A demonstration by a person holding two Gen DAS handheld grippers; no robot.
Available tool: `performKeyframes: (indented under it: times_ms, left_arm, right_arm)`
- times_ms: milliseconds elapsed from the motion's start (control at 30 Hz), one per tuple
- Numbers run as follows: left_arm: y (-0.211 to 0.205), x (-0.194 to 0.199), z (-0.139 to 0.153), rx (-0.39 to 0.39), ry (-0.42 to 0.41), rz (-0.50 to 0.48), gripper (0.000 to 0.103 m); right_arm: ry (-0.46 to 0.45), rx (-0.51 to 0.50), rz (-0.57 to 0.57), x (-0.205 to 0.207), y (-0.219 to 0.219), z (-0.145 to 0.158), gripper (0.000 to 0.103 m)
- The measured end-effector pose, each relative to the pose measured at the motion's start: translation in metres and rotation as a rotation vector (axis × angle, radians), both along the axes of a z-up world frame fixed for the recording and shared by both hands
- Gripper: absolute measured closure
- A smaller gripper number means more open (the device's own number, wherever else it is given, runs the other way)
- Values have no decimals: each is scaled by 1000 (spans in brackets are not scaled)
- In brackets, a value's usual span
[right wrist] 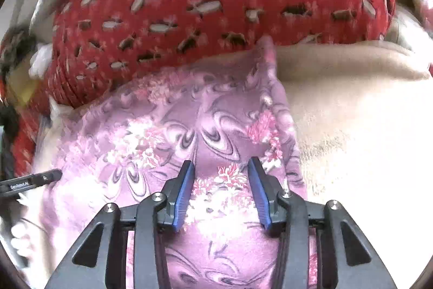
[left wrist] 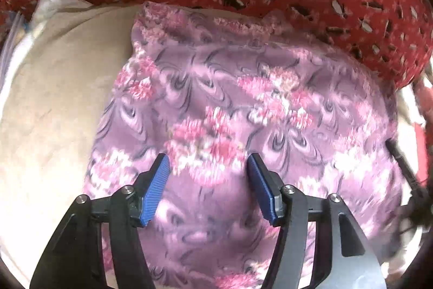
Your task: Fold small clothes
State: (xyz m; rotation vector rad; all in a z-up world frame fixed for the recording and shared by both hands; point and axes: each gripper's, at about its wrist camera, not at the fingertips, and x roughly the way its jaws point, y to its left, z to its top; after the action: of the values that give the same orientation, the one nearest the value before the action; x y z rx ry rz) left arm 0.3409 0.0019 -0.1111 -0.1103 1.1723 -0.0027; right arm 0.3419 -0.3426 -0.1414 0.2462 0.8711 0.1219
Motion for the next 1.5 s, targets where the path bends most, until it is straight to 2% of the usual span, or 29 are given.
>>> performKeyframes:
  times_ms: [67,133,167,200,267,333,400,500,567,667,1000,1133,1200,1300,1367,1400,1433,1467,1500]
  left_arm:
    - [-1,-15,16,-10,-20,-12,44]
    - [3,-34,31,-48,-66,4,44]
    - [2,-43,34,-43,-82,11,44]
    - [0,-53,32,-19,-85,16,44]
    - [-5,-58,16,13,-42,9,44]
    - [-8,-59,-14,42,75,11,43]
    - [-5,-66,-15,39,25,43,34]
    - [-3,-65,-15,26,38,68,33]
    - [-6,-66,-15,49,38,65,32]
    - [-8,-66,-16,46,28,69,30]
    - [-5,-66,-22,25,19,58,23]
    - [4,-64,-14,-20,38,29,26]
    - [19,-64,-1,-56,7,44,27]
    - [49,-61,14,-44,-48,103,27]
    - [66,-55,8,-60,-18,140,27]
    - [72,-53,2,-76,8,155,27]
    - [79,-51,-6,-98,41,167,27]
    - [85,-51,-18,-112,79,179,27]
    - [87,-52,-24,-110,92,181,27]
  right_arm:
    - [45,-37,-14,-4,6,13,58]
    - [-18,14,5,-23,8,32,60]
    - [-49,10,8,-32,10,36,53]
    - [-73,-31,-9,-47,13,39,39]
    - [-45,-91,-28,-57,18,26,24]
    - [58,-153,-40,-60,22,-6,22]
    - [-7,-235,-27,-75,33,-11,11]
    - [19,-285,-42,-77,42,-16,5]
    - [39,-260,-58,-74,35,-15,1]
    - [52,-194,-63,-65,25,-19,0]
    - [41,-201,-55,-72,27,-20,0]
    - [94,-205,-26,-60,23,-15,1]
    - [91,-160,-40,-58,13,-4,8]
    - [42,-40,-184,-62,-21,13,5]
    - [101,33,-266,-57,-43,5,8]
    - [147,44,-281,-54,-48,-4,18]
    - [178,53,-264,-52,-49,-13,22]
    - [141,45,-243,-54,-47,-10,40]
    - [99,47,-214,-57,-45,-6,82]
